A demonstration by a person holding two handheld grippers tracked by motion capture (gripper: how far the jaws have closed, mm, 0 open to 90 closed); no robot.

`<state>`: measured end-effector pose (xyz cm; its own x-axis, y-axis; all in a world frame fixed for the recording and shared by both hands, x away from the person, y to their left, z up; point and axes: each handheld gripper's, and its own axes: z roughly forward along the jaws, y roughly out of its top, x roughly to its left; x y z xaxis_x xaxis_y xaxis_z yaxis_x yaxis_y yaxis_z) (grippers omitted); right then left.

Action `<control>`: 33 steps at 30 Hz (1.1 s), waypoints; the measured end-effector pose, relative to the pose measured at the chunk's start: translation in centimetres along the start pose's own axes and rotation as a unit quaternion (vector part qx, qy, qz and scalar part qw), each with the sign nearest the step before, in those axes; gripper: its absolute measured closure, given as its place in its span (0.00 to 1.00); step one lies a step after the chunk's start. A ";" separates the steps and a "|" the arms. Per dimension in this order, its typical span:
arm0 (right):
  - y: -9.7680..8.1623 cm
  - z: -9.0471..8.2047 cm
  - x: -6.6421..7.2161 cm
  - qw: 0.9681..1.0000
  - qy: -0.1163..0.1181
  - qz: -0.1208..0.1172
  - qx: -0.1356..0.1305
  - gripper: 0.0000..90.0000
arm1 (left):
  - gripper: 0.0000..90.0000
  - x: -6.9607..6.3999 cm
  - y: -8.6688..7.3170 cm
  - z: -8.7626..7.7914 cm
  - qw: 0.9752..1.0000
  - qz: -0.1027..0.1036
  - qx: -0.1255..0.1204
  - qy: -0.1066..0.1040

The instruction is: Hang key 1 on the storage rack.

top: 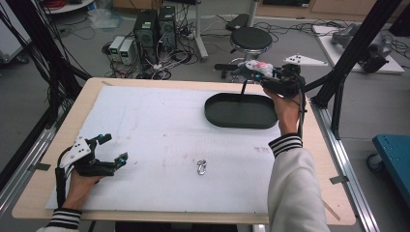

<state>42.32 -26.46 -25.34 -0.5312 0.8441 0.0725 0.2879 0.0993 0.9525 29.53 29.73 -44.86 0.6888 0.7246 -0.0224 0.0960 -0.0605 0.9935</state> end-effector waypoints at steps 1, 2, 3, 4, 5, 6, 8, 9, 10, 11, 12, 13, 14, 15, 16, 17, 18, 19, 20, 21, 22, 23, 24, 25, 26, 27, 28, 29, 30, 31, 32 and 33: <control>0.1 0.1 0.0 1.000 -0.001 -0.003 0.002 0.60 | 0.02 0.0 0.0 0.0 1.000 0.000 -0.003 0.001; 0.1 0.2 0.0 1.000 -0.003 -0.006 0.002 0.60 | 0.02 0.0 0.0 0.0 1.000 0.000 -0.005 0.001; 0.2 0.3 0.0 1.000 -0.006 -0.009 0.002 0.60 | 0.02 0.0 0.0 0.0 1.000 0.000 -0.005 0.002; 0.3 0.3 0.0 1.000 -0.008 -0.007 0.003 0.60 | 0.02 0.0 0.0 0.0 1.000 0.001 -0.005 0.002; 0.4 0.5 0.0 1.000 -0.010 -0.007 0.001 0.60 | 0.02 0.0 0.0 0.0 1.000 0.002 -0.005 0.002; 0.4 0.5 0.0 1.000 -0.011 -0.005 0.002 0.60 | 0.02 0.0 -0.1 0.0 1.000 0.003 -0.005 0.000; 0.5 0.6 0.0 1.000 -0.013 -0.009 0.000 0.60 | 0.02 -0.1 -0.1 0.0 1.000 0.005 -0.004 0.000; 0.6 0.7 0.0 1.000 -0.012 -0.009 0.000 0.60 | 0.02 -0.1 -0.1 -0.1 1.000 0.005 -0.004 -0.001; 0.8 0.9 0.0 1.000 -0.012 -0.008 0.006 0.60 | 0.02 0.0 -0.1 -0.1 1.000 0.005 -0.005 -0.001; 0.9 1.0 0.1 1.000 -0.014 -0.014 0.004 0.60 | 0.02 0.0 -0.1 -0.1 1.000 0.005 -0.005 -0.001; 0.9 1.0 0.1 1.000 -0.014 -0.014 0.004 0.60 | 0.02 0.0 -0.1 -0.1 1.000 0.004 -0.005 -0.001; 1.0 1.0 0.1 1.000 -0.016 -0.016 0.002 0.60 | 0.02 0.0 -0.1 -0.1 1.000 0.004 -0.005 -0.001; 1.1 1.1 0.2 1.000 -0.016 -0.016 0.000 0.60 | 0.02 0.0 -0.1 -0.1 1.000 0.004 -0.005 -0.001; 1.1 1.1 0.2 1.000 -0.017 -0.016 0.001 0.60 | 0.02 0.0 -0.1 -0.1 1.000 0.005 -0.006 -0.001; 1.1 1.3 0.2 1.000 -0.020 -0.018 0.004 0.60 | 0.02 0.0 -0.1 -0.1 1.000 0.005 -0.007 -0.001; 1.1 1.4 0.1 1.000 -0.021 -0.018 0.002 0.60 | 0.02 -0.1 -0.1 -0.1 1.000 0.002 -0.008 0.000; 1.1 1.4 0.1 1.000 -0.022 -0.015 0.001 0.60 | 0.02 -0.1 -0.1 -0.1 1.000 0.004 -0.009 0.000; 1.1 1.5 0.2 1.000 -0.023 -0.013 0.000 0.60 | 0.02 0.0 -0.1 -0.1 1.000 0.004 -0.009 -0.001; 1.0 1.6 0.1 1.000 -0.024 -0.013 0.000 0.60 | 0.02 0.0 -0.1 -0.1 1.000 0.004 -0.009 -0.001; 1.0 1.7 0.1 1.000 -0.025 -0.013 0.000 0.60 | 0.02 0.0 -0.1 -0.1 1.000 0.004 -0.009 0.000; 1.0 1.8 0.1 1.000 -0.025 -0.013 0.000 0.60 | 0.02 0.0 -0.1 -0.1 1.000 0.004 -0.009 0.000; 1.0 1.8 0.1 1.000 -0.025 -0.013 0.000 0.60 | 0.02 -0.1 -0.1 -0.1 1.000 0.003 -0.009 -0.001; 0.9 2.0 0.1 1.000 -0.027 -0.015 -0.002 0.60 | 0.02 -0.1 -0.1 -0.1 1.000 0.004 -0.009 0.000; 0.9 2.0 0.1 1.000 -0.027 -0.015 -0.002 0.60 | 0.02 -0.1 -0.1 -0.1 1.000 0.004 -0.009 0.001; 0.9 2.2 0.1 1.000 -0.026 -0.010 -0.006 0.60 | 0.02 -0.1 -0.1 -0.1 1.000 0.004 -0.007 0.001; 0.9 2.3 0.1 1.000 -0.027 -0.009 -0.007 0.60 | 0.02 -0.1 -0.1 -0.1 1.000 0.005 -0.008 0.002; 0.9 2.3 0.1 1.000 -0.027 -0.009 -0.007 0.60 | 0.02 -0.1 -0.1 -0.1 1.000 0.005 -0.007 0.004; 0.8 2.6 0.1 1.000 -0.027 -0.005 -0.007 0.60 | 0.02 -0.1 -0.1 -0.1 1.000 0.004 -0.007 0.005; 0.8 2.7 0.0 1.000 -0.029 -0.005 -0.008 0.60 | 0.02 -0.1 -0.1 -0.1 1.000 0.005 -0.007 0.005; 0.8 2.7 0.0 1.000 -0.029 -0.005 -0.008 0.60 | 0.02 -0.1 -0.1 -0.1 1.000 0.005 -0.007 0.004; 0.7 2.8 0.0 1.000 -0.029 -0.001 -0.009 0.60 | 0.02 -0.1 -0.1 -0.1 1.000 0.005 -0.007 0.004; 0.7 2.9 -0.1 1.000 -0.029 -0.003 -0.009 0.60 | 0.02 -0.1 -0.1 -0.1 1.000 0.005 -0.008 0.004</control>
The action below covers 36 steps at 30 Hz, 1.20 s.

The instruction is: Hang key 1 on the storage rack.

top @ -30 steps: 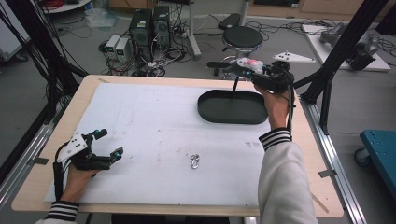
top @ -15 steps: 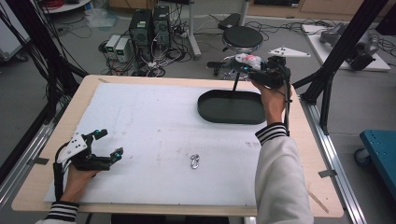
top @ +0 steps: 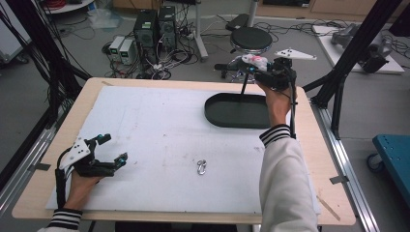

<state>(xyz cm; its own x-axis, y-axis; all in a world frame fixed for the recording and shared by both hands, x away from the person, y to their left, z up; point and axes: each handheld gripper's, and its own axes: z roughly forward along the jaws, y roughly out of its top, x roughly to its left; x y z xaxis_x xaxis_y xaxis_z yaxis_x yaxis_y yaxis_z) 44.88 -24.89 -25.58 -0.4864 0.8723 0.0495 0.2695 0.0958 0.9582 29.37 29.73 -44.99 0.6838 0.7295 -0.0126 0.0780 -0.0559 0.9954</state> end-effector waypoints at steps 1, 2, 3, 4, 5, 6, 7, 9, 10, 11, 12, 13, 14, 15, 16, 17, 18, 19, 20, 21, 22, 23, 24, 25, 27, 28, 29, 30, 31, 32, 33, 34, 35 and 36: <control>0.0 0.0 0.0 1.000 0.000 0.000 0.000 0.60 | 0.02 0.0 0.0 0.0 1.000 0.000 0.000 0.000; -0.1 0.2 0.0 1.000 -0.001 0.004 0.000 0.60 | 0.02 0.0 0.0 0.0 1.000 0.001 0.000 0.001; -0.1 0.3 0.0 1.000 0.000 0.006 -0.001 0.60 | 0.02 0.0 0.0 0.0 1.000 0.001 0.000 0.001; -0.1 0.3 0.0 1.000 0.000 0.006 -0.001 0.60 | 0.02 0.0 0.0 0.0 1.000 0.000 -0.001 0.001; -0.1 0.4 0.1 1.000 0.003 0.009 -0.002 0.60 | 0.02 0.0 0.0 0.0 1.000 -0.001 -0.001 0.002; -0.1 0.4 0.1 1.000 0.003 0.009 -0.002 0.60 | 0.02 0.0 0.0 0.0 1.000 -0.001 -0.001 0.002; -0.1 0.5 0.1 1.000 0.004 0.008 -0.002 0.60 | 0.02 0.0 0.0 0.0 1.000 -0.001 -0.001 0.002; -0.2 0.8 0.3 1.000 0.006 0.008 0.000 0.60 | 0.02 0.0 0.0 0.0 1.000 -0.001 -0.001 0.002; -0.3 0.9 0.4 1.000 0.007 0.010 0.001 0.60 | 0.02 0.0 0.0 0.0 1.000 -0.001 -0.001 0.001; -0.3 0.9 0.4 1.000 0.007 0.010 0.001 0.60 | 0.02 0.0 0.0 0.0 1.000 0.001 0.000 0.001; -0.3 1.1 0.6 1.000 0.011 0.010 0.006 0.60 | 0.02 0.0 0.0 0.0 1.000 0.001 0.000 0.001; -0.3 1.2 0.7 1.000 0.014 0.008 0.006 0.60 | 0.02 0.0 0.0 0.0 1.000 0.001 0.000 0.001; -0.3 1.2 0.7 1.000 0.014 0.008 0.006 0.60 | 0.02 0.0 0.0 0.0 1.000 0.000 -0.001 0.001; -0.3 1.3 0.9 1.000 0.016 0.010 0.010 0.60 | 0.02 0.0 0.0 0.0 1.000 -0.001 -0.002 0.001; -0.3 1.4 1.0 1.000 0.018 0.009 0.010 0.60 | 0.02 0.0 0.0 0.0 1.000 -0.001 -0.001 0.001; -0.4 1.4 1.2 1.000 0.021 0.009 0.012 0.60 | 0.02 0.0 0.0 0.0 1.000 -0.001 -0.001 0.001; -0.4 1.5 1.5 1.000 0.026 0.005 0.017 0.60 | 0.02 0.0 0.0 0.0 1.000 0.001 -0.001 0.001; -0.4 1.5 1.5 1.000 0.026 0.005 0.017 0.60 | 0.02 0.0 0.0 0.0 1.000 0.001 0.000 0.001; -0.4 1.5 1.6 0.999 0.027 0.003 0.020 0.60 | 0.02 0.0 0.0 0.0 1.000 0.000 -0.001 0.001; -0.4 1.6 1.8 0.999 0.028 0.002 0.023 0.60 | 0.02 0.0 0.0 0.0 1.000 0.001 -0.001 0.001; -0.4 1.6 1.9 0.999 0.029 0.001 0.023 0.60 | 0.02 0.0 0.0 0.0 1.000 0.002 -0.001 0.001; -0.4 1.5 2.0 0.999 0.031 0.003 0.025 0.60 | 0.02 0.0 0.0 0.0 1.000 0.002 -0.001 0.000; -0.4 1.5 2.0 0.999 0.031 0.003 0.025 0.60 | 0.02 0.0 0.0 0.0 1.000 0.002 -0.001 0.000; -0.4 1.4 2.1 0.999 0.034 0.005 0.028 0.60 | 0.02 0.0 0.0 0.0 1.000 0.002 -0.001 0.000; -0.4 1.3 2.2 0.999 0.035 0.003 0.029 0.60 | 0.02 0.0 0.0 0.0 1.000 0.002 -0.001 0.000; -0.4 1.2 2.3 0.999 0.037 0.003 0.037 0.60 | 0.02 0.0 0.0 0.0 1.000 0.002 -0.001 0.000; -0.5 1.1 2.3 0.999 0.039 0.004 0.038 0.60 | 0.02 0.0 0.0 0.0 1.000 0.001 -0.002 0.000; -0.5 1.1 2.3 0.998 0.040 0.005 0.039 0.60 | 0.02 0.0 0.0 0.0 1.000 0.001 -0.002 0.000; -0.6 1.1 2.4 0.998 0.041 0.006 0.042 0.60 | 0.02 0.0 0.0 0.0 1.000 0.001 -0.002 0.001; -0.6 1.1 2.4 0.998 0.041 0.006 0.042 0.60 | 0.02 0.0 0.0 0.0 1.000 0.001 -0.002 0.000; -0.7 1.1 2.5 0.998 0.043 0.002 0.046 0.60 | 0.02 0.0 0.0 0.0 1.000 0.002 -0.002 0.000; -0.7 1.1 2.6 0.998 0.043 0.001 0.049 0.60 | 0.02 0.0 0.0 0.0 1.000 0.002 -0.001 0.000; -0.7 1.1 2.6 0.998 0.043 0.001 0.049 0.60 | 0.02 0.0 0.0 0.0 1.000 0.002 -0.001 0.000; -0.8 1.1 2.7 0.998 0.043 0.001 0.050 0.60 | 0.02 0.0 0.0 0.0 1.000 0.002 -0.002 0.000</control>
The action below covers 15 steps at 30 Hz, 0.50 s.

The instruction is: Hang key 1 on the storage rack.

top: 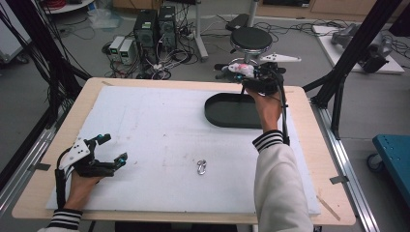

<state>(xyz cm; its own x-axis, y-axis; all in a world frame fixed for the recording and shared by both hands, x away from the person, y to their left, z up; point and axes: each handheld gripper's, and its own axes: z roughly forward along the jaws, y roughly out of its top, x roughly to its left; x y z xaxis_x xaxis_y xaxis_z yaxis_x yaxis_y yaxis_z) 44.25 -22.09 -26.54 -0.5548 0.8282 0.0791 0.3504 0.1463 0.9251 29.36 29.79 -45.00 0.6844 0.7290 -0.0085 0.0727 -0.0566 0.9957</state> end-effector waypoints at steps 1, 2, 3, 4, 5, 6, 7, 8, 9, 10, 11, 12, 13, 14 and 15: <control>-0.4 0.0 0.0 1.000 0.001 0.000 -0.006 0.60 | 0.02 0.0 0.0 0.0 1.000 0.000 0.000 0.000; -0.6 -0.1 0.0 1.000 0.003 0.005 -0.004 0.60 | 0.02 0.0 0.0 0.0 1.000 0.000 0.000 0.000; -0.9 -0.1 -0.1 1.000 0.002 0.005 -0.005 0.60 | 0.02 0.0 0.0 0.0 1.000 0.000 0.000 0.000; -1.1 -0.1 -0.2 1.000 0.004 0.008 -0.008 0.60 | 0.02 0.0 0.0 0.0 1.000 0.000 -0.001 0.000; -1.1 -0.1 -0.2 1.000 0.004 0.008 -0.008 0.60 | 0.02 0.0 0.0 0.0 1.000 0.001 0.000 0.000; -1.3 -0.2 -0.3 1.000 0.007 0.015 -0.004 0.60 | 0.02 0.0 0.0 0.0 1.000 0.000 -0.001 0.000; -1.3 -0.3 -0.3 1.000 0.008 0.018 -0.004 0.60 | 0.02 0.0 0.0 0.0 1.000 0.000 -0.001 0.001; -1.3 -0.4 -0.2 1.000 0.008 0.019 -0.004 0.60 | 0.02 0.0 0.0 0.0 1.000 -0.001 0.000 0.001; -1.2 -0.4 0.0 1.000 0.006 0.012 -0.002 0.60 | 0.02 0.0 0.0 0.0 1.000 -0.003 -0.002 0.001; -1.2 -0.4 0.1 1.000 0.005 0.011 0.001 0.60 | 0.02 0.0 0.0 0.0 1.000 -0.003 -0.001 0.001; -1.2 -0.4 0.2 1.000 0.004 0.006 0.004 0.60 | 0.02 0.0 0.0 0.0 1.000 -0.003 -0.001 0.001; -1.2 -0.4 0.2 1.000 0.004 0.006 0.004 0.60 | 0.02 0.0 0.0 0.0 1.000 -0.003 -0.001 0.001; -1.2 -0.3 0.3 1.000 0.004 0.004 0.013 0.60 | 0.02 0.0 0.0 0.0 1.000 -0.002 -0.001 0.001; -1.3 -0.3 0.3 1.000 0.003 0.002 0.015 0.60 | 0.02 0.0 0.0 0.0 1.000 -0.002 -0.002 0.001; -1.3 -0.3 0.4 1.000 0.002 0.002 0.017 0.60 | 0.02 0.0 0.0 0.0 1.000 0.000 0.000 0.000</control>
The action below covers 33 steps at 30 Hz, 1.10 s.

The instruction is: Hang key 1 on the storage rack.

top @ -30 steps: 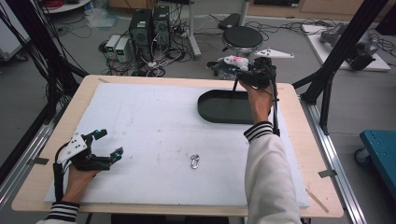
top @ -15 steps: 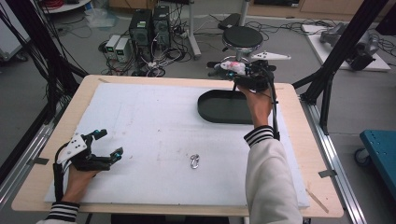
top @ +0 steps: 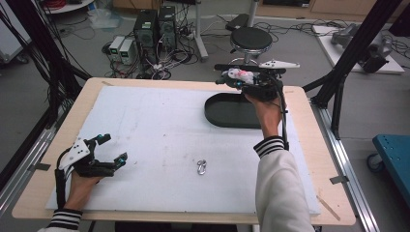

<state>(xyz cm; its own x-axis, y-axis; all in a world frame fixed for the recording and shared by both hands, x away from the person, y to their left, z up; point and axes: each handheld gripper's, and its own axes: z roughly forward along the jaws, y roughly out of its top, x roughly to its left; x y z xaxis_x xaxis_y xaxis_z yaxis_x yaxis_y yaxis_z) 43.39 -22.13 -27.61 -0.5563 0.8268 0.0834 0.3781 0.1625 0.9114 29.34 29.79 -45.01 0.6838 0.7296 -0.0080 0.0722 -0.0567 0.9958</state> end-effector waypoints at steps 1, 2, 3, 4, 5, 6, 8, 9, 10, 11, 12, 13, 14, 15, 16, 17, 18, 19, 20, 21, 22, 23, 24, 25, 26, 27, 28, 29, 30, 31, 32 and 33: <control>0.0 0.0 0.1 1.000 0.000 0.000 0.004 0.60 | 0.02 0.0 0.0 0.0 1.000 0.000 0.000 0.000; -0.1 0.1 0.1 1.000 -0.002 -0.003 0.009 0.60 | 0.02 0.0 0.0 0.0 1.000 0.000 0.000 0.001; -0.1 0.2 0.3 1.000 -0.005 -0.003 0.017 0.60 | 0.02 0.0 0.0 0.0 1.000 -0.001 -0.001 0.000; -0.1 0.2 0.4 1.000 -0.007 -0.007 0.022 0.60 | 0.02 0.0 0.0 0.0 1.000 -0.002 -0.001 0.000; -0.1 0.2 0.4 1.000 -0.007 -0.007 0.022 0.60 | 0.02 0.0 0.0 0.0 1.000 -0.002 -0.001 0.000; -0.3 0.3 0.5 1.000 -0.011 -0.007 0.024 0.60 | 0.02 0.0 0.0 0.0 1.000 -0.003 -0.001 0.000; -0.6 0.3 0.5 1.000 -0.011 -0.008 0.018 0.60 | 0.02 0.0 0.0 0.0 1.000 -0.003 -0.001 0.000; -0.9 0.4 0.5 1.000 -0.009 -0.003 0.018 0.60 | 0.02 0.0 0.0 0.0 1.000 -0.003 -0.001 0.000; -1.3 0.5 0.4 1.000 -0.008 0.000 0.022 0.60 | 0.02 0.0 0.0 0.0 1.000 -0.003 -0.001 0.000; -2.0 0.6 0.1 1.000 -0.007 0.004 0.023 0.60 | 0.02 0.0 0.0 0.0 1.000 -0.003 -0.002 0.000; -2.4 0.6 0.0 1.000 -0.007 0.006 0.017 0.60 | 0.02 0.0 0.0 0.0 1.000 -0.003 -0.002 0.000; -2.4 0.6 0.0 1.000 -0.007 0.006 0.017 0.60 | 0.02 0.0 0.0 0.0 1.000 -0.003 -0.001 0.000; -2.7 0.6 -0.1 1.000 -0.003 0.014 0.014 0.60 | 0.02 0.0 0.0 0.0 1.000 -0.003 -0.002 0.000; -3.2 0.7 -0.2 1.000 0.001 0.020 0.016 0.61 | 0.02 0.0 0.0 0.0 1.000 -0.004 -0.002 0.000; -3.4 0.8 -0.2 1.000 0.002 0.021 0.015 0.61 | 0.02 0.0 0.0 0.0 1.000 -0.004 -0.002 0.000; -3.4 0.8 -0.2 1.000 0.002 0.021 0.015 0.61 | 0.02 0.0 0.0 0.0 1.000 -0.004 -0.002 0.000; -3.6 0.8 -0.3 1.000 0.003 0.022 0.012 0.61 | 0.02 0.0 0.0 0.0 1.000 -0.004 -0.002 0.000; -3.7 0.9 -0.3 1.000 0.004 0.023 0.013 0.61 | 0.02 0.1 0.0 0.0 1.000 -0.004 -0.001 0.000; -3.8 1.0 -0.3 1.000 0.003 0.023 0.013 0.61 | 0.02 0.1 0.0 0.0 1.000 -0.003 -0.002 0.000; -3.9 1.2 -0.3 1.000 0.004 0.023 0.015 0.60 | 0.02 0.1 0.0 0.0 1.000 -0.003 -0.002 0.000; -4.0 1.3 -0.3 1.000 0.003 0.023 0.017 0.60 | 0.02 0.0 0.0 0.0 1.000 -0.004 -0.002 0.000; -4.0 1.5 -0.4 1.000 0.001 0.024 0.017 0.60 | 0.02 0.0 0.0 0.0 1.000 -0.003 -0.002 0.000; -4.1 1.6 -0.5 0.999 0.001 0.027 0.016 0.60 | 0.02 0.0 0.0 0.0 1.000 -0.003 -0.001 0.000; -4.2 1.8 -0.6 0.999 0.000 0.030 0.016 0.60 | 0.02 0.0 0.0 0.0 1.000 -0.003 -0.002 0.000; -4.3 2.1 -0.7 0.999 0.001 0.032 0.013 0.60 | 0.02 0.0 0.0 0.0 1.000 -0.003 -0.002 -0.001; -4.3 2.3 -0.7 0.999 0.000 0.033 0.014 0.60 | 0.02 0.0 0.0 0.0 1.000 -0.003 -0.002 -0.001; -4.4 2.5 -0.7 0.999 -0.002 0.036 0.015 0.60 | 0.02 0.0 0.0 0.0 1.000 -0.003 -0.002 -0.001; -4.5 2.7 -0.8 0.999 -0.003 0.035 0.015 0.60 | 0.02 0.0 0.0 0.0 1.000 -0.003 -0.002 -0.001; -4.6 2.9 -0.9 0.999 -0.004 0.038 0.016 0.60 | 0.02 0.0 0.0 0.0 1.000 -0.002 -0.002 -0.001; -4.7 3.2 -1.1 0.999 -0.005 0.044 0.013 0.60 | 0.02 0.0 0.0 0.0 1.000 -0.002 -0.002 -0.001; -4.7 3.2 -1.1 0.999 -0.005 0.044 0.013 0.60 | 0.02 0.0 0.0 0.0 1.000 -0.002 -0.002 -0.002; -4.8 3.4 -1.3 0.999 -0.003 0.050 0.009 0.60 | 0.02 0.0 0.0 0.0 1.000 -0.002 -0.002 -0.002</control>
<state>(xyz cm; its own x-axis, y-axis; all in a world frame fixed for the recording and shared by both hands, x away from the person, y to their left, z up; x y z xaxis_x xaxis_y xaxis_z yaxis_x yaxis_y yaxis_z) 44.85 -22.18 -33.52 -0.5103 0.8426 0.1719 0.4459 0.0883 0.8907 29.33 29.84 -45.02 0.6864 0.7271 -0.0131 0.0721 -0.0502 0.9961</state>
